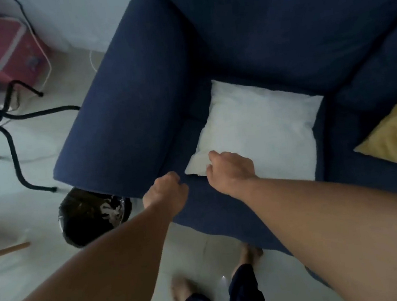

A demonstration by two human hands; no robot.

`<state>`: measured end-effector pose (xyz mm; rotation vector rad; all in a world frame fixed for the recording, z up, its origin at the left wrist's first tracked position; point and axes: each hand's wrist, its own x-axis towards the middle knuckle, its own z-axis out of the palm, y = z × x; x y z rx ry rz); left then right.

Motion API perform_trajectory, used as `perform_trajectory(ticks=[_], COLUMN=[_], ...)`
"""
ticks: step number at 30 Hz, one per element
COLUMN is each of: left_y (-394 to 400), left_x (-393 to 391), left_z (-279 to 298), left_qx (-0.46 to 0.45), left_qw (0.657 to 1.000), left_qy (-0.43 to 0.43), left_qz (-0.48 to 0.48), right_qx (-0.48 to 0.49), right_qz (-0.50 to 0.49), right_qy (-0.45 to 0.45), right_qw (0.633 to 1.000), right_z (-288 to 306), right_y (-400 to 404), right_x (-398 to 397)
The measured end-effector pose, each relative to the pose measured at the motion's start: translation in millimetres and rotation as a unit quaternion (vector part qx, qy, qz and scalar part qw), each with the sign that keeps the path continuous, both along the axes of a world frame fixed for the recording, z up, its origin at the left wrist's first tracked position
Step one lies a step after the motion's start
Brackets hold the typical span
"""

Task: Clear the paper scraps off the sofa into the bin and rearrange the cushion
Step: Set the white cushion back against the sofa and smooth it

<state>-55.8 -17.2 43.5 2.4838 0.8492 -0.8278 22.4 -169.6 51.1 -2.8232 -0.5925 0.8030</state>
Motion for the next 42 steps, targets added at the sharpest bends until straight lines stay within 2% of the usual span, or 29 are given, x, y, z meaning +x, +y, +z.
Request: perform_trajectory(ticks=[10, 25, 30, 42], left_y=[-56.8, -103.1, -107.6, -86.7], left_x=[88.3, 139.0, 153.5, 184.8], left_z=[15.3, 15.4, 15.0, -2.0], left_qx=[0.012, 0.044, 0.060, 0.069], left_qw=[0.997, 0.993, 0.993, 0.992], left_qy=[-0.043, -0.060, -0.066, -0.075], left_qz=[-0.063, -0.087, -0.084, -0.077], right_qx=[-0.008, -0.003, -0.001, -0.024], right_qz=[-0.081, -0.144, -0.202, -0.251], right_qy=[-0.043, -0.057, -0.044, -0.020], right_qw=[0.996, 0.988, 0.979, 0.967], right_z=[10.5, 2.4, -1.9, -13.0], right_y=[-94.4, -173.6, -194.4, -214.2], right_x=[46.5, 76.6, 88.2, 99.5])
